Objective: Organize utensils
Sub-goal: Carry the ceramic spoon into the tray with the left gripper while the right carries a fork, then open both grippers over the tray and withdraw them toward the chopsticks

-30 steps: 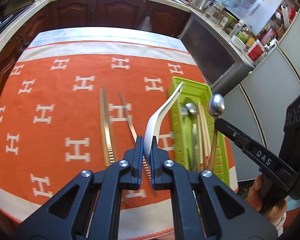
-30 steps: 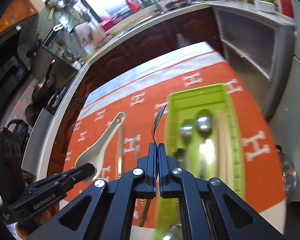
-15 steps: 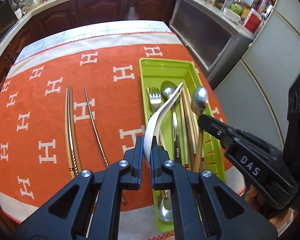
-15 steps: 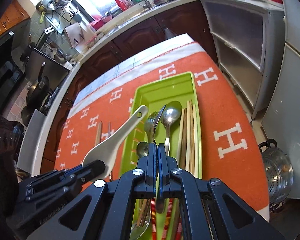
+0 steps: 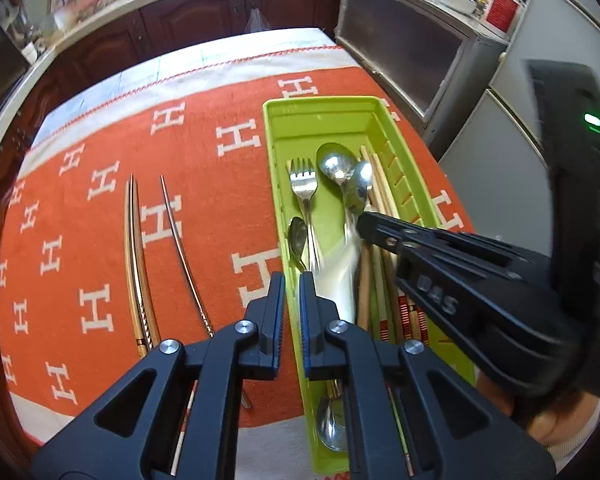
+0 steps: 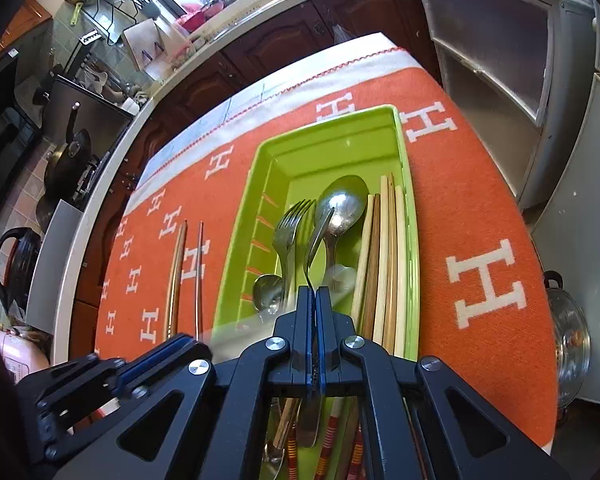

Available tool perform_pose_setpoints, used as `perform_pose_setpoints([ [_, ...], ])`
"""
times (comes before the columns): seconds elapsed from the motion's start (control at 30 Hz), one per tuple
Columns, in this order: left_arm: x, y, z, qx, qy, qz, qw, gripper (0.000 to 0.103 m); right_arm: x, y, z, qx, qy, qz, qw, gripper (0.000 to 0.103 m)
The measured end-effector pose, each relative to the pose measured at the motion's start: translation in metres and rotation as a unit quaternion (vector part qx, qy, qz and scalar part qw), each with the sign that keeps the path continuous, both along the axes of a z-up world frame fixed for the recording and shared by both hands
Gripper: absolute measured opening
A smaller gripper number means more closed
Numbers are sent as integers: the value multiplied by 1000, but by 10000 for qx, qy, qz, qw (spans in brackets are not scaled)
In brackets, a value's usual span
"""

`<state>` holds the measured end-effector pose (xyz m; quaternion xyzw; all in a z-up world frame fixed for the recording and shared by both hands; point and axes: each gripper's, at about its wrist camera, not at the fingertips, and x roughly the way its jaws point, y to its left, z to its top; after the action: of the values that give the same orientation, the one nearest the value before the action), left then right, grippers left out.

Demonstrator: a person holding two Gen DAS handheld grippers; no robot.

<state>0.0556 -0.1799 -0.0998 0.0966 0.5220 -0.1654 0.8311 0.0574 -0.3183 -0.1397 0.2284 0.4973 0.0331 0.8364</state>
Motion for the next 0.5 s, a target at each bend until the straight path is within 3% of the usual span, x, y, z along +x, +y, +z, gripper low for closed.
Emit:
perform_pose_setpoints([
  [0.4, -8, 9, 11, 149, -76, -76, 9998, 4, 23, 24, -9, -4, 166, 224, 9996, 3],
  [0.5, -7, 16, 12, 135, -6, -13, 9999, 4, 23, 30, -8, 35, 128, 226, 9997, 8],
])
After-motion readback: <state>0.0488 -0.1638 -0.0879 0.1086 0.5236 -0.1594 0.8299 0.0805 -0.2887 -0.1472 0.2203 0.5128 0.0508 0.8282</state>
